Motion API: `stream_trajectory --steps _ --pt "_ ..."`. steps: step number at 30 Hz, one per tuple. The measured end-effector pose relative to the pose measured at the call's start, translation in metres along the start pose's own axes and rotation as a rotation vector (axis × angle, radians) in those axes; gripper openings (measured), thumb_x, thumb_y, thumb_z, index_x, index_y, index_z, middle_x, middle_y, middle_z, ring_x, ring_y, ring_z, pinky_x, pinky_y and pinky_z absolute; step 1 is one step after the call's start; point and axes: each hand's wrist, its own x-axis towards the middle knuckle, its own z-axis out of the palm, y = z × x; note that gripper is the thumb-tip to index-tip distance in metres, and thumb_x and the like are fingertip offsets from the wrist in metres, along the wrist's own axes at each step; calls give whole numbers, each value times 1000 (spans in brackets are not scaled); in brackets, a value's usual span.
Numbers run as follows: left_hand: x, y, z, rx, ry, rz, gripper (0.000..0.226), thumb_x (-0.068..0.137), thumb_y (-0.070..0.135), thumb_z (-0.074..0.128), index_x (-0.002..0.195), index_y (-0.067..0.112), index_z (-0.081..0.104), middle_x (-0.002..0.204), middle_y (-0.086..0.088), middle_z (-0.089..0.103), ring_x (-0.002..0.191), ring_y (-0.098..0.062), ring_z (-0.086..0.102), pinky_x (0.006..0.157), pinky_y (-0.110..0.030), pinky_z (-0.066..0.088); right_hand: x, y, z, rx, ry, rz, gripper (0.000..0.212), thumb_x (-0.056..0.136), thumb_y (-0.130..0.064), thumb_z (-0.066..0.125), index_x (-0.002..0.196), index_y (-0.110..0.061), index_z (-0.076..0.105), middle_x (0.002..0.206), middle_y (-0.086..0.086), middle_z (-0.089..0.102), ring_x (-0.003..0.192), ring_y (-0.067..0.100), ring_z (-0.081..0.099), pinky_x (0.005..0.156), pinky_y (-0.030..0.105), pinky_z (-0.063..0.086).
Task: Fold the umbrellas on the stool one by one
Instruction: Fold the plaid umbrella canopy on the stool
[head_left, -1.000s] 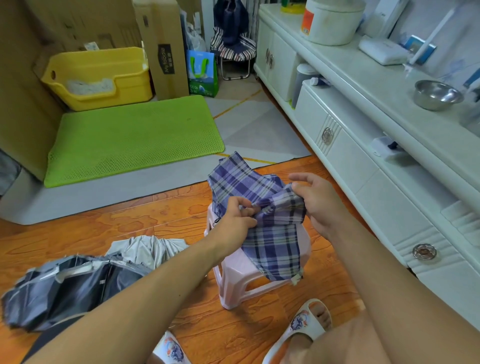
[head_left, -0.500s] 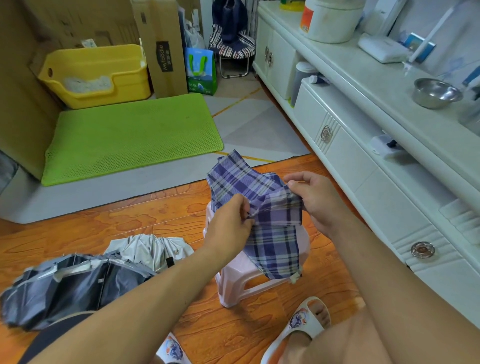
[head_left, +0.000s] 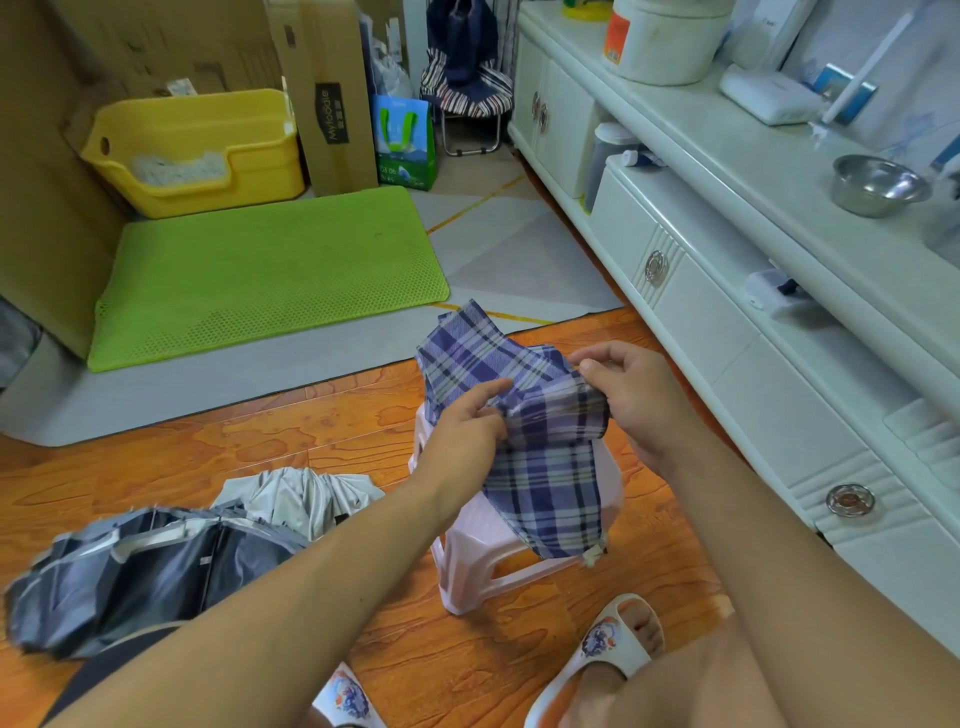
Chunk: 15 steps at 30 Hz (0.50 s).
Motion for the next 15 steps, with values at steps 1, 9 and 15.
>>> stream_trajectory --steps 1,9,15 --pt "-2 2 0 -28 9 22 53 94 -2 43 132 30 62 97 -7 75 92 -11 71 77 -20 54 0 0 0 7 9 2 18 102 -15 57 99 -21 73 102 2 75 99 20 69 83 36 59" --pt "-4 -2 -8 103 118 158 39 98 6 50 127 28 65 75 -7 57 65 -24 49 62 -34 45 2 -2 -3 100 66 -14 13 101 -18 61 99 -20 74 94 0 75 84 9 70 74 28 57" --pt "3 -7 -14 161 244 202 20 96 10 68 115 16 72 81 0 60 71 -13 59 60 -23 47 -2 -5 -4 128 -30 -68 13 96 -14 67 105 -23 72 103 8 74 92 17 73 80 29 59"
